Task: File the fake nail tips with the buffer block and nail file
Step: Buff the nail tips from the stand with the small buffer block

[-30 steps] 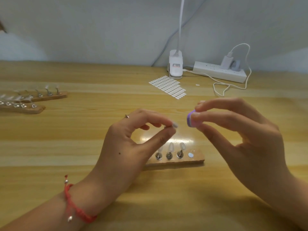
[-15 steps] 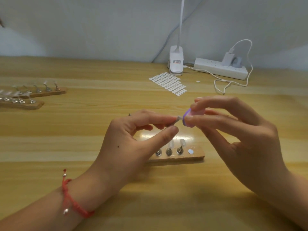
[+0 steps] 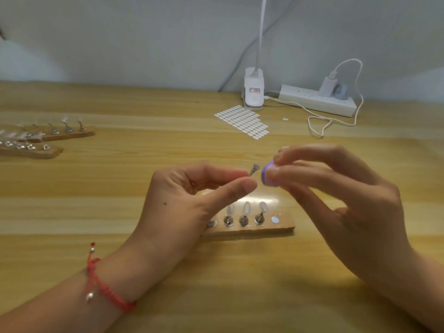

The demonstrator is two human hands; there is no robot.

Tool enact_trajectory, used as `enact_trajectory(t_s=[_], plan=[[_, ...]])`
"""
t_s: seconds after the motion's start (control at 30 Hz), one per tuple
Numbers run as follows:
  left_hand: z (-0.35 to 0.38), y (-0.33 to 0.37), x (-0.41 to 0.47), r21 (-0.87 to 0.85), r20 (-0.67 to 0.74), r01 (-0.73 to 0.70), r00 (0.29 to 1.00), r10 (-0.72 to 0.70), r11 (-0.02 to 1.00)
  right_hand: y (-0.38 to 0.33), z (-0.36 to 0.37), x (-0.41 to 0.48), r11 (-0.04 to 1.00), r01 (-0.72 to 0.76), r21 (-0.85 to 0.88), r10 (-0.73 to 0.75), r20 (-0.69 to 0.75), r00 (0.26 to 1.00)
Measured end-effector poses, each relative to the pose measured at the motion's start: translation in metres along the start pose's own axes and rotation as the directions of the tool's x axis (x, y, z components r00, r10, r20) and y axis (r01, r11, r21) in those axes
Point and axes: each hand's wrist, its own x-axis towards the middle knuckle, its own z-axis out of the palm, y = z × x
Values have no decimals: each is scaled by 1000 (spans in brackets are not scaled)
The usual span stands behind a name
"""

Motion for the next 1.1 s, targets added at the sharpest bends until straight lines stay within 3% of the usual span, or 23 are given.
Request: enact_trajectory(t_s=[0.67, 1.1], plan=[[1, -5, 2, 60, -3, -75, 997, 76, 995, -2, 0, 1, 987, -28, 155, 26, 14, 1000], [-4, -11, 2, 177, 53, -169, 985, 162, 970, -3, 3, -1, 993, 14, 113, -18, 31, 999]])
